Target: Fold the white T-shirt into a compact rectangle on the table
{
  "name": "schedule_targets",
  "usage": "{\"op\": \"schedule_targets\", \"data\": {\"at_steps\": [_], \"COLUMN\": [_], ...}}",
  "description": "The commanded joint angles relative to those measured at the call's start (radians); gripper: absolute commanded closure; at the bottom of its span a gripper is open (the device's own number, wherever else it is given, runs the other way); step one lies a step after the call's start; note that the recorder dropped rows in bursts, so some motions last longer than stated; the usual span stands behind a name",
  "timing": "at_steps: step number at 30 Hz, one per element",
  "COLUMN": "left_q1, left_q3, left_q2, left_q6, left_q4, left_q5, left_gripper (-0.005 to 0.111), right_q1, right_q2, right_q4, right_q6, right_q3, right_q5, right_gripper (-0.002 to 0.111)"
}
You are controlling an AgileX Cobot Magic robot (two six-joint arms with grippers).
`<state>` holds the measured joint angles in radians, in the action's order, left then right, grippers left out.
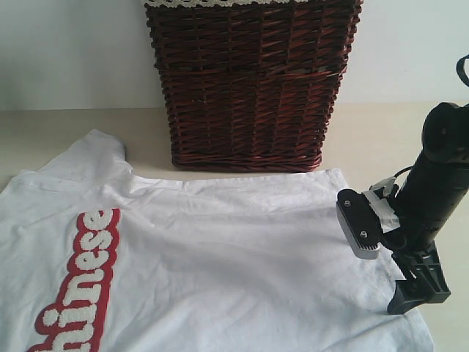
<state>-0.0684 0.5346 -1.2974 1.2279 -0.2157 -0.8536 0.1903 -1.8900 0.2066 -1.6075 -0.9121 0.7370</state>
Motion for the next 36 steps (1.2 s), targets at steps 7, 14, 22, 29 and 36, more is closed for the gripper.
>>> {"op": "schedule_targets", "data": {"at_steps": [7, 14, 22, 29, 36], "left_q1": [0.0, 0.0, 0.0, 0.0, 0.043], "left_q3": [0.027, 0.027, 0.029, 0.058, 0.099], "left_q2": [-0.023, -0.086, -0.192, -0.233, -0.291], "left_q6": [0.093, 0.07, 0.07, -0.008, 0.014], "left_q4": [0.019, 0.074, 0.311, 0.429, 0.361], "left_q5": [0.299, 0.334, 0.283, 0.281, 0.334], "left_gripper": [0.091, 0.002, 0.003, 0.003, 0.003], "right_q1": [-0.004, -0.004, -0.004, -0.004, -0.004], "right_q2": [-0.033, -0.033, -0.033, -0.033, -0.033], "right_q4": [-0.031, -0.029, -0.029, -0.029, -0.029], "right_q6": [0.016, 0.016, 0.016, 0.016, 0.016], "right_q3": [0.028, 0.028, 0.028, 0.028, 0.028], "right_q5": [0.023, 0.023, 0.023, 0.023, 0.023], "right_gripper": [0.006, 0.006, 0.006, 0.006, 0.006]}}
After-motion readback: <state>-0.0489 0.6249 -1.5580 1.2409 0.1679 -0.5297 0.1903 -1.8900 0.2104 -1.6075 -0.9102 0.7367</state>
